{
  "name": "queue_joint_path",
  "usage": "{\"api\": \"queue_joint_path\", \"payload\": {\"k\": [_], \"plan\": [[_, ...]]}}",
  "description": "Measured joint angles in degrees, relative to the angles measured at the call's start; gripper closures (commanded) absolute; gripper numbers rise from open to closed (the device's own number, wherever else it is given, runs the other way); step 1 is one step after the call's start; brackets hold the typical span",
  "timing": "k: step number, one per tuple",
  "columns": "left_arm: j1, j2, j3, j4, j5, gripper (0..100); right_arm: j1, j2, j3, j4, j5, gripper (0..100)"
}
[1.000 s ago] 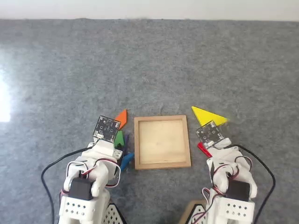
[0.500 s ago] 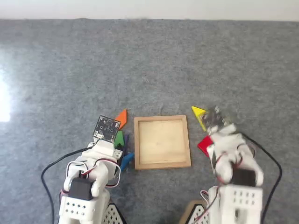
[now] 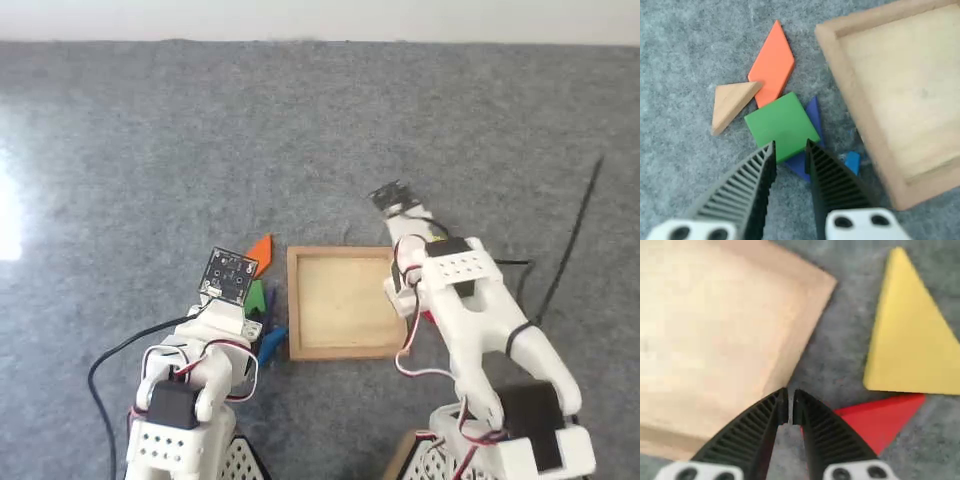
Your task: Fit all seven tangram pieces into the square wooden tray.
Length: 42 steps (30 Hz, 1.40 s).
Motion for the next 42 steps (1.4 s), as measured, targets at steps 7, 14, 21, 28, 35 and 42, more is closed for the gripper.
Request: {"api": "queue_joint_path", "payload": {"k": [7,14,21,28,35,42], "plan": [[0.0,0.0,0.0,0.0,0.0,91,3.6,-5.8,-1.85,4.92,-12.22,94.6],[0.0,0.0,0.0,0.0,0.0,91,6.33,-17.23,7.38,4.48,-20.92,87.3],[0.0,0.0,0.0,0.0,0.0,91,9.76,-17.85,10.11,1.85,-22.86,82.2],[0.0,0.0,0.0,0.0,0.0,91,9.93,-17.85,10.2,1.85,-25.14,82.1],[0.0,0.0,0.0,0.0,0.0,91,8.88,-17.85,10.29,1.58,-25.14,72.5],[0.0,0.0,0.0,0.0,0.0,91,5.89,-13.01,9.93,1.41,-25.32,72.3]]}}
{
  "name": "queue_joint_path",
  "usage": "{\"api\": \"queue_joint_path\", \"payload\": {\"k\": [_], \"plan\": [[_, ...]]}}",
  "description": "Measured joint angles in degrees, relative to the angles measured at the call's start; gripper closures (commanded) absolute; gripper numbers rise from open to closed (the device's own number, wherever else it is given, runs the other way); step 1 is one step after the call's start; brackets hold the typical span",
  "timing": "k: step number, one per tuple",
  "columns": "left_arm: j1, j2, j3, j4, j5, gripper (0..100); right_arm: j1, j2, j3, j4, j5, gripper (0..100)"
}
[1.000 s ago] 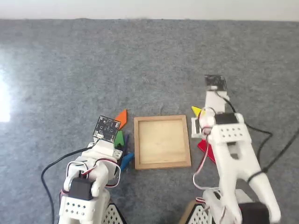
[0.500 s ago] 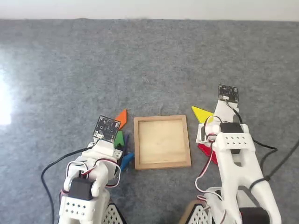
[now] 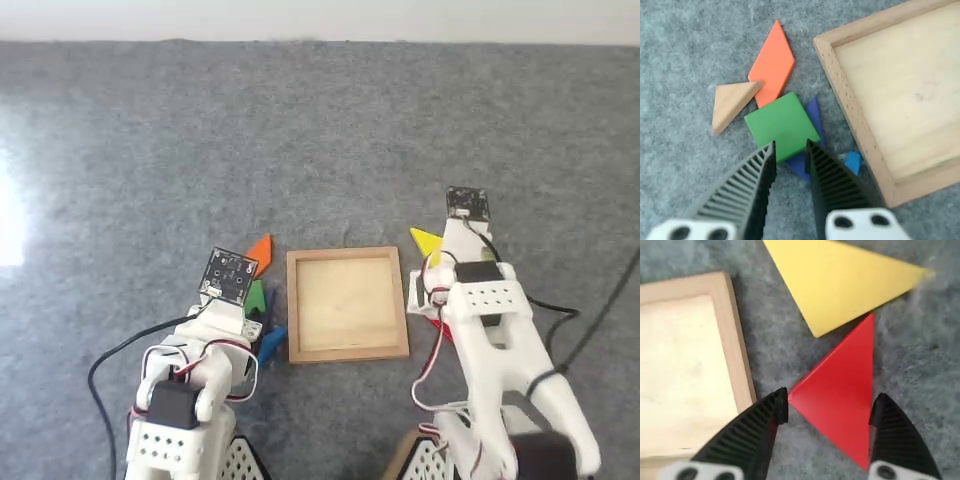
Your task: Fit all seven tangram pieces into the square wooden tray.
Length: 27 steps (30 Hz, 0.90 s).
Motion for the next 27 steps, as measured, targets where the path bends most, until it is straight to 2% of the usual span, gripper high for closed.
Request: {"api": "queue_joint_path", "payload": {"k": [10,19,27], "plan": [[0.0,0.0,0.0,0.0,0.0,91,-0.26,11.6,-6.95,0.0,-5.1,72.3],[0.0,0.0,0.0,0.0,0.0,91,-1.41,12.66,-8.0,0.0,-11.08,72.3],[0.0,0.0,0.0,0.0,0.0,91,-5.1,12.66,-8.0,0.26,-11.69,72.0]]}}
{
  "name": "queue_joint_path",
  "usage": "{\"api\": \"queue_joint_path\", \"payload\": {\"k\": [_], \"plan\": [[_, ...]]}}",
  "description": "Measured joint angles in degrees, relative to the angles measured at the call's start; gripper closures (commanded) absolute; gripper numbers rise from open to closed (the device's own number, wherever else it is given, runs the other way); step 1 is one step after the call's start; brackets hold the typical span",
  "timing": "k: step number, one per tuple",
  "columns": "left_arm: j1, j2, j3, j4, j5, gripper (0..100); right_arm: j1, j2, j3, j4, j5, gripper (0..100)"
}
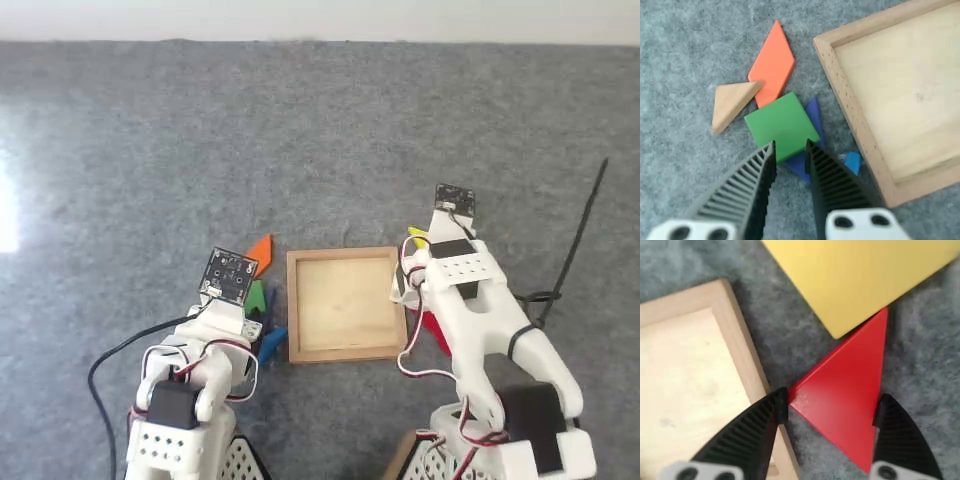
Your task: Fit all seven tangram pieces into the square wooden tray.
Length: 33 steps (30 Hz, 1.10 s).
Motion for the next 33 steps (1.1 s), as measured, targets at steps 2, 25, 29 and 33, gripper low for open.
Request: {"api": "queue_joint_path", "payload": {"k": [2,25,29,33], "plan": [[0.0,0.0,0.0,0.0,0.0,91,-0.09,0.0,0.0,0.0,0.0,72.0],[0.0,0.0,0.0,0.0,0.0,91,8.7,0.35,-9.93,14.24,26.9,72.2],[0.0,0.0,0.0,0.0,0.0,91,6.95,0.35,-9.85,13.01,22.51,72.4],[0.0,0.0,0.0,0.0,0.0,91,7.3,0.35,-9.85,12.4,14.42,72.1]]}}
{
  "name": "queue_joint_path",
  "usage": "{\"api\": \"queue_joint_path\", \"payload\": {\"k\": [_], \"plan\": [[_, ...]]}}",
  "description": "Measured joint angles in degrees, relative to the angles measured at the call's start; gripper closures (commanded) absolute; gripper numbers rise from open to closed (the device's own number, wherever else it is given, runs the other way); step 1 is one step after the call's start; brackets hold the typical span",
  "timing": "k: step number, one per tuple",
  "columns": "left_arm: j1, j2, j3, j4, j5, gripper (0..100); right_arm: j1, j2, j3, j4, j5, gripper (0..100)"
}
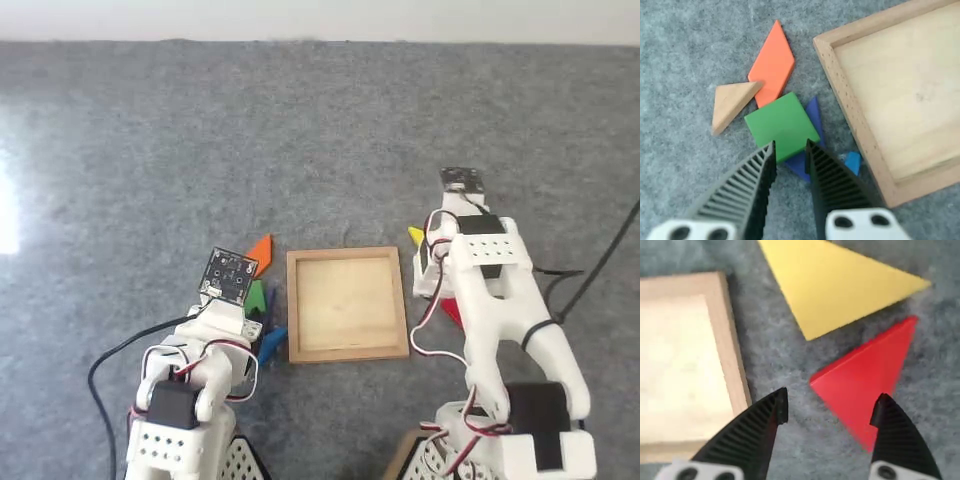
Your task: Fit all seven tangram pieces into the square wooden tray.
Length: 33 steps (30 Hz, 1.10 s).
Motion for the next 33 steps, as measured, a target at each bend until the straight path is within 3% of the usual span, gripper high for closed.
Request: {"api": "queue_joint_path", "payload": {"k": [4,8,15,33], "plan": [[0.0,0.0,0.0,0.0,0.0,91,2.9,0.0,0.0,-0.62,-8.18,72.0],[0.0,0.0,0.0,0.0,0.0,91,8.35,0.35,0.7,-0.79,-9.49,71.9],[0.0,0.0,0.0,0.0,0.0,91,7.3,0.35,5.63,-8.0,-6.86,61.8],[0.0,0.0,0.0,0.0,0.0,91,1.14,0.35,6.24,-8.35,-5.8,62.5]]}}
